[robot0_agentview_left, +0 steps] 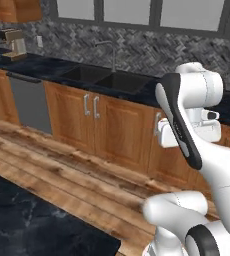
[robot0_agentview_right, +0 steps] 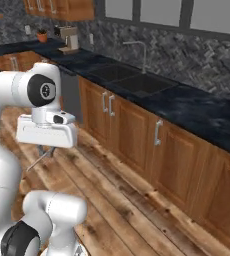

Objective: Take a straw from the drawer in front and place it inside the glass cup on the dining counter.

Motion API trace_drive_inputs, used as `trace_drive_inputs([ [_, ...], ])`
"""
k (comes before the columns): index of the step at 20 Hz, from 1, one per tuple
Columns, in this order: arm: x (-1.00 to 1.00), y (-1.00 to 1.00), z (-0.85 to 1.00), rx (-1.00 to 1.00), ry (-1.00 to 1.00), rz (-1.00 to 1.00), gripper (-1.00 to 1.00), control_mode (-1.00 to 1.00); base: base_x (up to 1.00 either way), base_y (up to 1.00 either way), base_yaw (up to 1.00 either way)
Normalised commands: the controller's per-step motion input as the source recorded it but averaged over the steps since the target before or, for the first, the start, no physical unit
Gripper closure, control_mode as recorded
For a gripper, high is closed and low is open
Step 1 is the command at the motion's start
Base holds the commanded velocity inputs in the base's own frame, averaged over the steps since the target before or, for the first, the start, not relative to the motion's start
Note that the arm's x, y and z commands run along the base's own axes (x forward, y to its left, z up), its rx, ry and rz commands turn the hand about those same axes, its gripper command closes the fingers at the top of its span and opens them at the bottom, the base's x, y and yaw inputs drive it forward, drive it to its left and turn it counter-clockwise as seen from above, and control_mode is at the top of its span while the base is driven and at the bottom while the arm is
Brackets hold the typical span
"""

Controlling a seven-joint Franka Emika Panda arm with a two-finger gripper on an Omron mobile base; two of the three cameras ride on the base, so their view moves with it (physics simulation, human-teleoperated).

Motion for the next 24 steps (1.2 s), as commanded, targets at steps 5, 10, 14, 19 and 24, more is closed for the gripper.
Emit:
trace_drive_inputs([
  [5,0.00,0.00,0.00,0.00,0.00,0.00,1.00,1.00,0.00,0.10,0.61],
  [10,0.00,0.00,0.00,0.00,0.00,0.00,1.00,1.00,0.00,0.03,0.61],
  [14,0.00,0.00,0.00,0.00,0.00,0.00,1.00,1.00,0.00,0.00,0.60],
  [19,0.00,0.00,0.00,0.00,0.00,0.00,1.00,1.00,0.00,0.00,0.59],
  [24,0.00,0.00,0.00,0.00,0.00,0.00,1.00,1.00,0.00,0.00,0.57],
])
